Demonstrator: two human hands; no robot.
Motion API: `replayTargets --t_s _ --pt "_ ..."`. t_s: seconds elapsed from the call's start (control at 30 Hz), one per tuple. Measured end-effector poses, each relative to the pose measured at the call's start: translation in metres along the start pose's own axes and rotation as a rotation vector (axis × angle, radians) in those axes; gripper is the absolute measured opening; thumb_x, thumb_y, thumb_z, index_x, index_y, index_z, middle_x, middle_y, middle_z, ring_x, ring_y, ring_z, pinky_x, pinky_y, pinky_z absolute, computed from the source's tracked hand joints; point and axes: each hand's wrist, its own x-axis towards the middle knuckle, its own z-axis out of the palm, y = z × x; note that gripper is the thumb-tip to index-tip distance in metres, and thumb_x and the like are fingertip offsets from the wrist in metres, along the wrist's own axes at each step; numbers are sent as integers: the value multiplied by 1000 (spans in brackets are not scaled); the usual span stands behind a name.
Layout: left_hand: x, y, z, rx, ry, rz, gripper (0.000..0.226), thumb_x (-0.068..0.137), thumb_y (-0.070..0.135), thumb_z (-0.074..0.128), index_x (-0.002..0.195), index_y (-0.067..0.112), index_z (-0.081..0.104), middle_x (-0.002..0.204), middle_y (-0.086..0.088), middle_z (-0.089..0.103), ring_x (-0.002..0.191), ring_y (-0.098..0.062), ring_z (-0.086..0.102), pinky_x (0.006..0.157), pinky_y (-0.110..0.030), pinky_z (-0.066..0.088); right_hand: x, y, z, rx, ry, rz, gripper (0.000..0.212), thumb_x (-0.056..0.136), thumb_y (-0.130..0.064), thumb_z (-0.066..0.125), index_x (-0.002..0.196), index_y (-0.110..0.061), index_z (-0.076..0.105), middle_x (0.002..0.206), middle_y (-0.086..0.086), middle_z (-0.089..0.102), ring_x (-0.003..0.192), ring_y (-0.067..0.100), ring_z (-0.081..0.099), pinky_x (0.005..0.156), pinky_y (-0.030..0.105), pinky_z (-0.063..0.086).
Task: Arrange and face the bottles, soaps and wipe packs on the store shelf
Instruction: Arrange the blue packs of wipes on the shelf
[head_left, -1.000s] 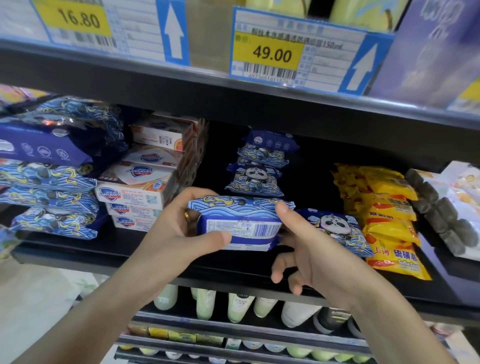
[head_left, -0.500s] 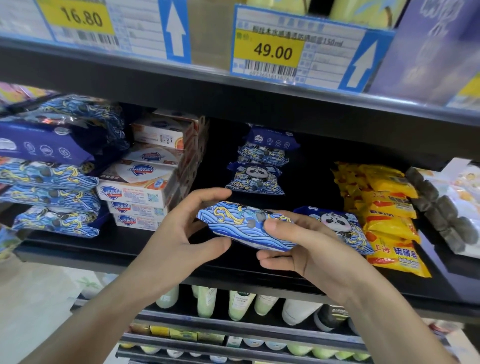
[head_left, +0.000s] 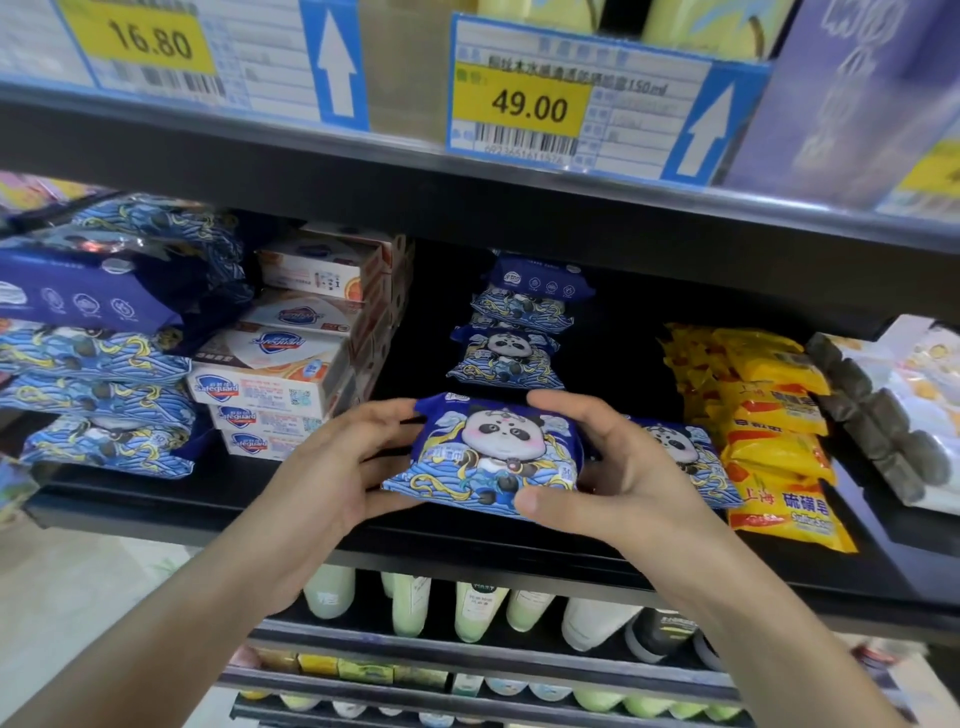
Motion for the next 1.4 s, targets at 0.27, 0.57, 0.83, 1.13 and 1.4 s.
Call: replayTargets --t_s 0.27,0.57,0.83,1.13,1.4 --pt "2 13 16 73 -94 -155 32 65 41 67 78 17 83 82 -5 80 70 -14 77 67 -31 58 0 14 3 -78 -23 -138 77 75 9 85 133 -33 57 124 -3 69 116 22 68 94 38 59" --pt "-7 5 22 260 -125 -95 53 70 29 75 120 15 67 109 -6 79 104 -24 76 105 -48 52 -5 20 4 -489 19 -264 79 75 -17 89 137 -42 46 138 -15 47 126 11 54 97 27 51" --pt "0 -4 37 266 -132 -24 50 72 31 76 119 16 69 108 -7 79 101 -25 76 102 -48 54 -1 3 0 -1158 58 -399 94 76 -59 73 156 -34 32 142 -19 41 132 12 34 115 36 32" --pt "4 -10 58 232 -149 -27 47 75 30 81 118 18 70 106 -8 79 101 -24 76 99 -46 56 4 -6 -12 -1437 -11 -389 89 72 -48 66 152 -23 39 132 -7 51 119 22 46 120 45 25" --pt "11 -10 53 400 -43 180 26 88 25 73 113 32 70 110 6 78 103 -8 73 91 -29 55 13 -28 -64 -1261 76 -92 94 60 -58 59 149 -37 37 137 -7 50 126 23 46 107 45 41"
